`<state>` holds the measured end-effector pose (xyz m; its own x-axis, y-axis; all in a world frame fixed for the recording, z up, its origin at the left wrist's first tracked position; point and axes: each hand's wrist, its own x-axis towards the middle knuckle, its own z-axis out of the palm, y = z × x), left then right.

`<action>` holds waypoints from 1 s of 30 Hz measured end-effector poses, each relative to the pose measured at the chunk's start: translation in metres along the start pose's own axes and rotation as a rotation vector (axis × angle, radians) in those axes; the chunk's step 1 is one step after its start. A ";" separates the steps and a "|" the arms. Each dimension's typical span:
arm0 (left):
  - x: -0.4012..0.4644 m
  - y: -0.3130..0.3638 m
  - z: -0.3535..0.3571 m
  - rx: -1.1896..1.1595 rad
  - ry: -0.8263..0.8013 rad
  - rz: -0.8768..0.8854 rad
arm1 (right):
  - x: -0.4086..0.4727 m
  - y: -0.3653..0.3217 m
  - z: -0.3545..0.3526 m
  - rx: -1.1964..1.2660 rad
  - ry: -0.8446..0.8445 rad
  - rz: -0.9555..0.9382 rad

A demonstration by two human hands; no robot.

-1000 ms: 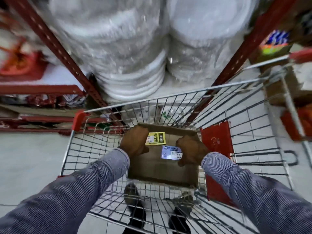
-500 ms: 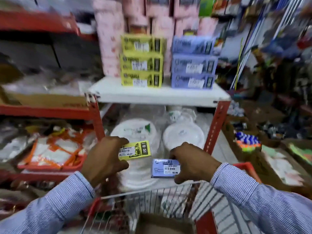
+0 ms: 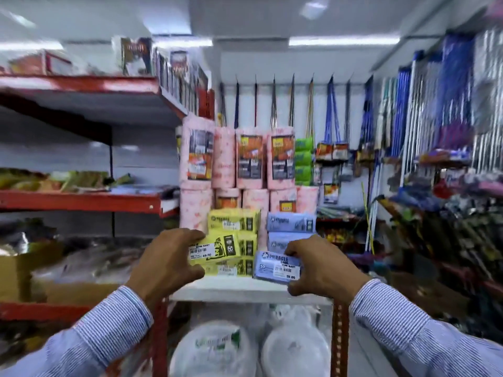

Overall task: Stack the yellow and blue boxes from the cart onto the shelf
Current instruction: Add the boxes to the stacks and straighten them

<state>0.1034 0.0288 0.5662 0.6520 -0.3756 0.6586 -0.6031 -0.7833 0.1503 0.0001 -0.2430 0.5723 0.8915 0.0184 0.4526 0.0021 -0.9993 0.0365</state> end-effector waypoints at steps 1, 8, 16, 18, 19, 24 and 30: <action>0.006 0.001 0.000 -0.017 0.015 0.013 | 0.004 0.003 -0.005 -0.007 0.026 0.017; 0.048 0.003 0.016 -0.068 0.070 0.113 | 0.034 0.025 -0.011 -0.123 0.166 0.096; 0.089 -0.003 0.051 -0.056 0.034 0.176 | 0.068 0.042 0.012 -0.184 0.212 0.119; 0.094 -0.003 0.058 -0.049 0.022 0.175 | 0.073 0.047 0.018 -0.174 0.204 0.130; 0.098 -0.005 0.062 -0.050 0.017 0.176 | 0.076 0.049 0.021 -0.165 0.207 0.130; 0.107 -0.012 0.076 -0.056 -0.005 0.190 | 0.083 0.061 0.032 -0.097 0.229 0.166; 0.116 -0.017 0.086 -0.067 -0.023 0.182 | 0.087 0.070 0.051 -0.060 0.295 0.134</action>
<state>0.2285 -0.0438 0.5769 0.5395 -0.5196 0.6625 -0.7406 -0.6672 0.0798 0.1009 -0.3125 0.5693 0.7125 -0.0959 0.6951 -0.1407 -0.9900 0.0075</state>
